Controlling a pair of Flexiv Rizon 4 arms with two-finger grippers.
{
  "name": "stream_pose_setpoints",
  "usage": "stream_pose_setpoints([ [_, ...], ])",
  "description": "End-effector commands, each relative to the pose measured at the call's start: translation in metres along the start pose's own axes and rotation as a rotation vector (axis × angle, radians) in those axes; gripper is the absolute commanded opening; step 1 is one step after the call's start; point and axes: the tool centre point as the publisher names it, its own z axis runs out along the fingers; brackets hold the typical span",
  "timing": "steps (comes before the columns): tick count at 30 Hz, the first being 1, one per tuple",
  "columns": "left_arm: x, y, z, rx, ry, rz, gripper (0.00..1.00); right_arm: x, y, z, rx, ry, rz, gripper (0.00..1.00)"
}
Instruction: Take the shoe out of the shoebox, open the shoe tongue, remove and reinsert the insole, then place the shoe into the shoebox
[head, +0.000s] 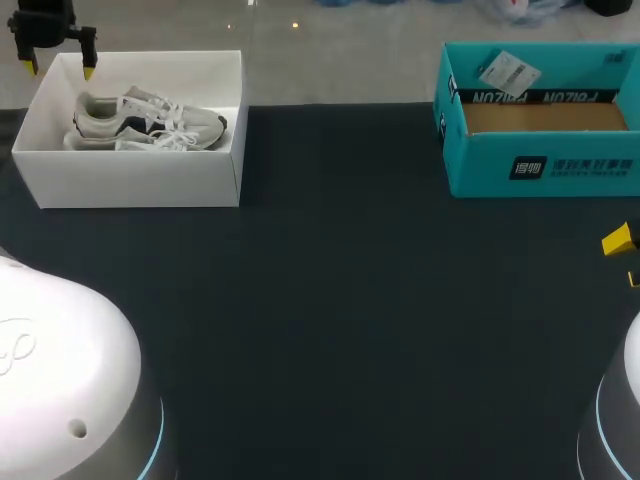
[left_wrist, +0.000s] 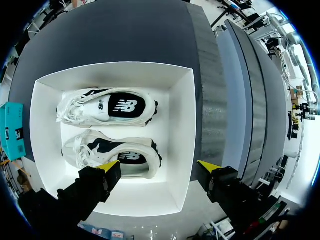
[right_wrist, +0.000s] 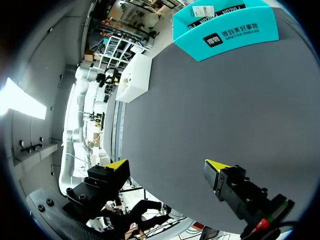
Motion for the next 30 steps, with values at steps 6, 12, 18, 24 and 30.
stream_pose_setpoints([
  [6,0.000,-0.002,0.000,-0.005,0.002,-0.001,1.00,0.000,-0.002,0.000,-0.002,-0.002,0.000,1.00],
  [12,0.000,-0.002,0.000,-0.005,0.002,-0.001,1.00,0.000,-0.002,0.000,-0.002,-0.002,0.000,1.00],
  [18,0.005,0.003,0.002,-0.002,0.004,-0.009,1.00,0.000,-0.002,0.000,-0.002,-0.002,0.000,1.00],
  [24,0.019,-0.023,-0.002,-0.047,-0.015,-0.042,1.00,0.000,-0.002,0.000,-0.002,-0.002,0.000,1.00],
  [30,0.012,-0.061,0.005,-0.061,-0.022,0.004,1.00,0.000,-0.002,0.000,-0.002,-0.002,0.000,1.00],
])
